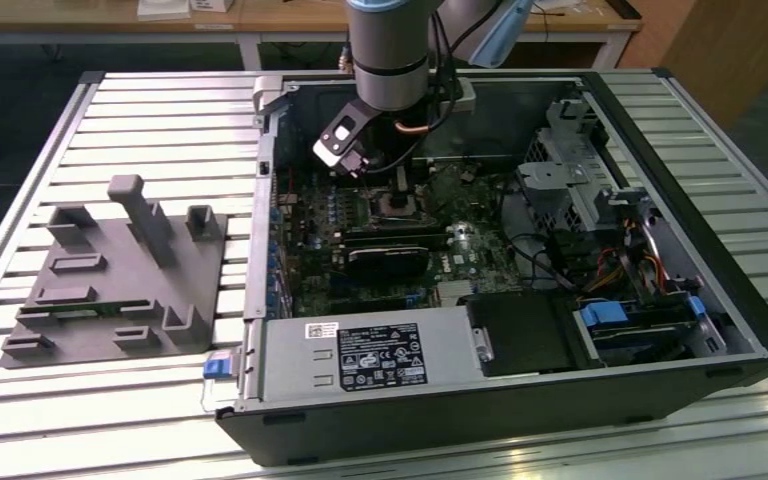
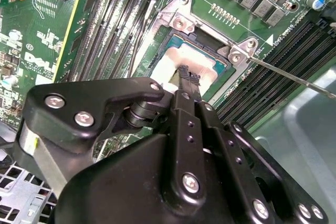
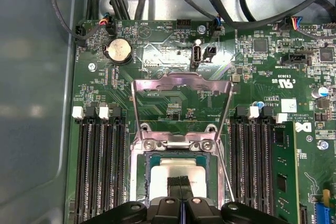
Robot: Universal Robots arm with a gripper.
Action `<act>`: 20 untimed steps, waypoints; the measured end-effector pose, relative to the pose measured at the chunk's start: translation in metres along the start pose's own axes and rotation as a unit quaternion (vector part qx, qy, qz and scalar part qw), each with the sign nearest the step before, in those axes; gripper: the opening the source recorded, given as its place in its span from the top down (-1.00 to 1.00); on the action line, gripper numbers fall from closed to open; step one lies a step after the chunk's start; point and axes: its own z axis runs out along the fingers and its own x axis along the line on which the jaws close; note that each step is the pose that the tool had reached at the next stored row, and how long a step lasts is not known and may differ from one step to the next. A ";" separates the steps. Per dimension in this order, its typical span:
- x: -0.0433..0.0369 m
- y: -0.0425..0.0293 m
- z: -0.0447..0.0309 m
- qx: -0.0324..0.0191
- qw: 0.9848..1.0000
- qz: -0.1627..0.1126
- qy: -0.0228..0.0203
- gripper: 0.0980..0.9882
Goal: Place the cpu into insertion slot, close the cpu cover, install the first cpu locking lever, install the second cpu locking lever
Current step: 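Place the cpu into insertion slot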
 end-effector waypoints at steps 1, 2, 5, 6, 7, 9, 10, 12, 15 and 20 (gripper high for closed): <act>0.0000 0.0000 0.0000 0.000 1.000 0.000 0.000 0.98; 0.0000 0.0000 0.0000 0.000 1.000 0.000 0.000 0.98; -0.0001 0.0000 0.0005 0.000 1.000 0.000 0.002 0.98; -0.0001 -0.0001 0.0008 0.000 1.000 0.000 0.002 0.98; -0.0001 -0.0002 0.0012 0.000 1.000 0.000 0.003 0.98; -0.0001 -0.0003 0.0021 0.000 1.000 0.000 0.004 0.98; -0.0001 -0.0003 0.0025 0.000 1.000 0.001 0.004 0.98; -0.0003 -0.0005 0.0035 0.001 1.000 0.000 0.004 0.98; -0.0003 -0.0006 0.0046 0.000 1.000 0.001 0.004 0.98; -0.0001 -0.0004 0.0038 0.000 1.000 0.001 0.005 0.98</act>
